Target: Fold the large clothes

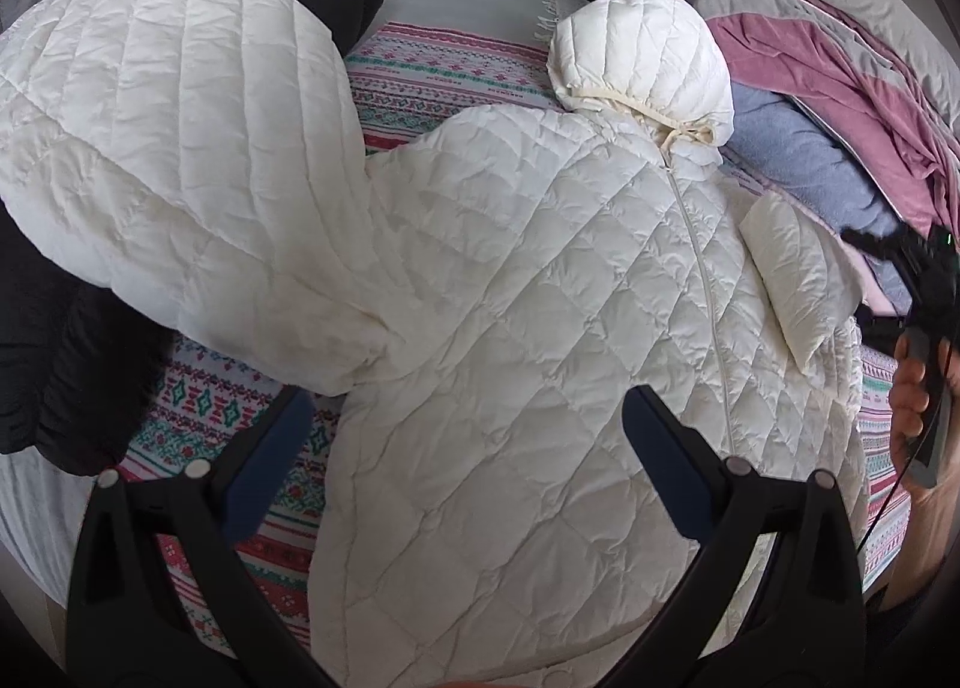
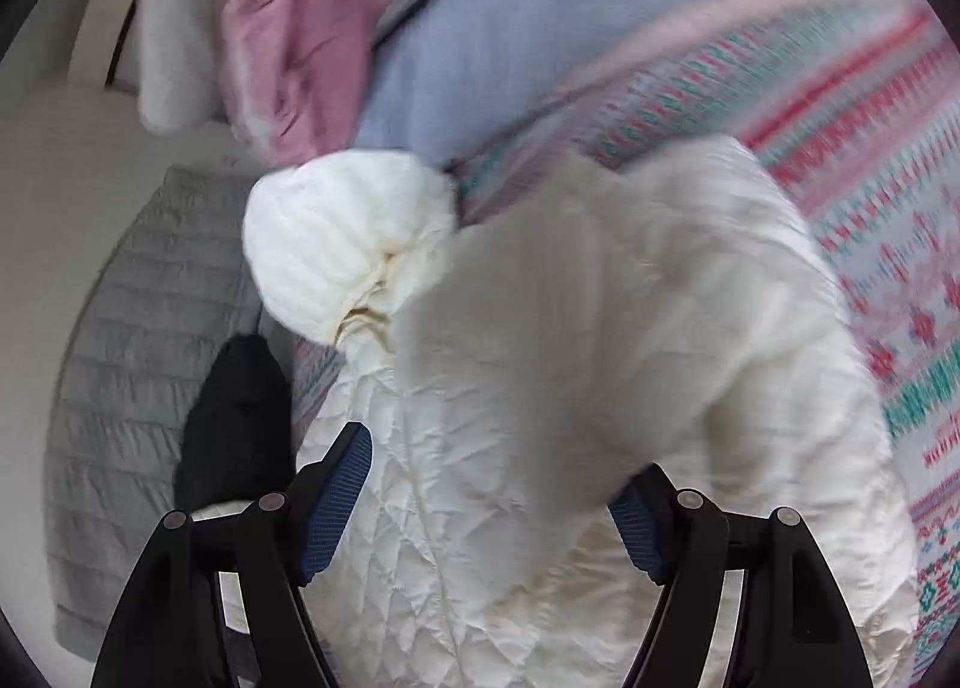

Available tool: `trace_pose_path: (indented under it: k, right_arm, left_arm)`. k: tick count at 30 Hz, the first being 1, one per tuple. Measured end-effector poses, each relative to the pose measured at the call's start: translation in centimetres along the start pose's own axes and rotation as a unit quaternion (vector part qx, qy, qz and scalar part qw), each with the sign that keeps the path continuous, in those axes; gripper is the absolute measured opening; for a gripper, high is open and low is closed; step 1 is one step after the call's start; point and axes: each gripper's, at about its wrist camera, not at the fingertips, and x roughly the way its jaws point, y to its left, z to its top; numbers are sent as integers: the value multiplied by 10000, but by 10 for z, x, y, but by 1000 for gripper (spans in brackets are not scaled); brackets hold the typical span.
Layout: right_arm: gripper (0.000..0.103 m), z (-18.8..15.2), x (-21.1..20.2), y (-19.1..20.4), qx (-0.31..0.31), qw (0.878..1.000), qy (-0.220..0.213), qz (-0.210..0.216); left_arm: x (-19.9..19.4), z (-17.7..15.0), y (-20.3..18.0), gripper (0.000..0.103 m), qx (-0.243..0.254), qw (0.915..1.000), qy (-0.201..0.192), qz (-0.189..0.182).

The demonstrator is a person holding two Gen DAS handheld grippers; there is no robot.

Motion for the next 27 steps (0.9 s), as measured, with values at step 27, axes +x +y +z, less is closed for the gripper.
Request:
trace_pose_path:
  k: [27]
  right_arm:
    - [76,-130,22,27,-244,9812,1894,275]
  left_arm:
    - [-5,9,31,103,-442,9986,-202,195]
